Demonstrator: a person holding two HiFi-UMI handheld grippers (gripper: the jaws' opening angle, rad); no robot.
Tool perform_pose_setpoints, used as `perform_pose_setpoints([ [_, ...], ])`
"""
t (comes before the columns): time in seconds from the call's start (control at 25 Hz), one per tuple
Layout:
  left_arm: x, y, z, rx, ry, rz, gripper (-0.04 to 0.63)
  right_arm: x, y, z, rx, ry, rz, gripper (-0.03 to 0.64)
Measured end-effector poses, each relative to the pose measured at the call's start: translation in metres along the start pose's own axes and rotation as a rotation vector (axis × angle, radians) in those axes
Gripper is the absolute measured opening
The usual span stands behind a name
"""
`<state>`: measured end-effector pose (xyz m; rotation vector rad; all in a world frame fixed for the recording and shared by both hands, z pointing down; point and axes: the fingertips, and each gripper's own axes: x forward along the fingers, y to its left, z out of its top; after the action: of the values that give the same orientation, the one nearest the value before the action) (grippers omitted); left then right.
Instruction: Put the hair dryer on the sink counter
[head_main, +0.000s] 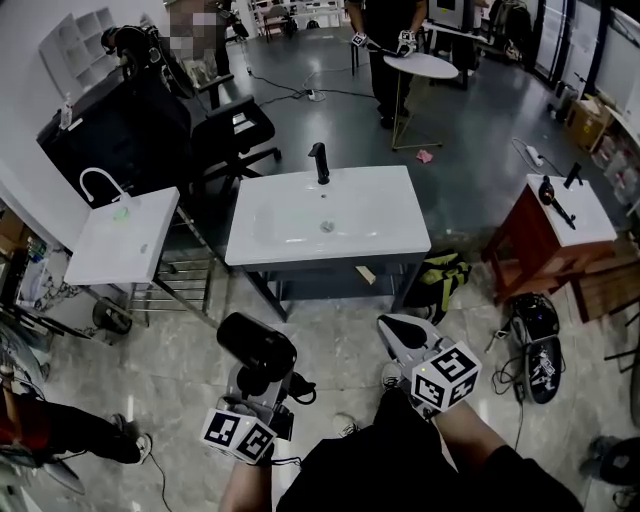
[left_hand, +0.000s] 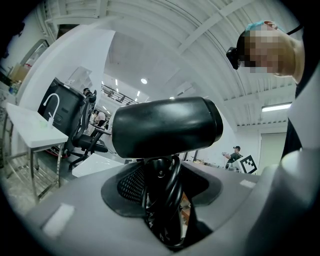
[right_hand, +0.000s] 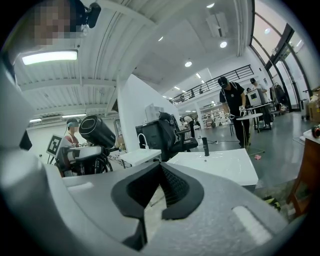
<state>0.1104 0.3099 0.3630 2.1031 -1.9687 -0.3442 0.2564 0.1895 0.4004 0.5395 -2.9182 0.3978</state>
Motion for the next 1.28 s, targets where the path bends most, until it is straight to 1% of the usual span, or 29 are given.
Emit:
perform_pose_setpoints([
  [0.36, -0.004, 0.023, 0.004, -0.015, -0.019, 0.035, 0.206, 0.024, 0.004, -0.001, -0.005, 0.018, 0.025, 0.002],
  [0.84, 0.014, 0.052, 0.014, -0.010, -0.031, 0.091, 0.206, 0.071, -0.013, 0.005, -0.001, 0.041, 0.076, 0.002],
  [1.04, 0.023, 0.068, 0.017, -0.020, -0.036, 0.139, 0.206, 0.097, -0.026, 0.011, -0.003, 0.055, 0.110, 0.002],
  [1.28, 0.049, 0.092, 0.022, -0.048, -0.040, 0.189, 0.206, 0.133, -0.055, 0.018, 0.018, 0.069, 0.139, 0.002],
])
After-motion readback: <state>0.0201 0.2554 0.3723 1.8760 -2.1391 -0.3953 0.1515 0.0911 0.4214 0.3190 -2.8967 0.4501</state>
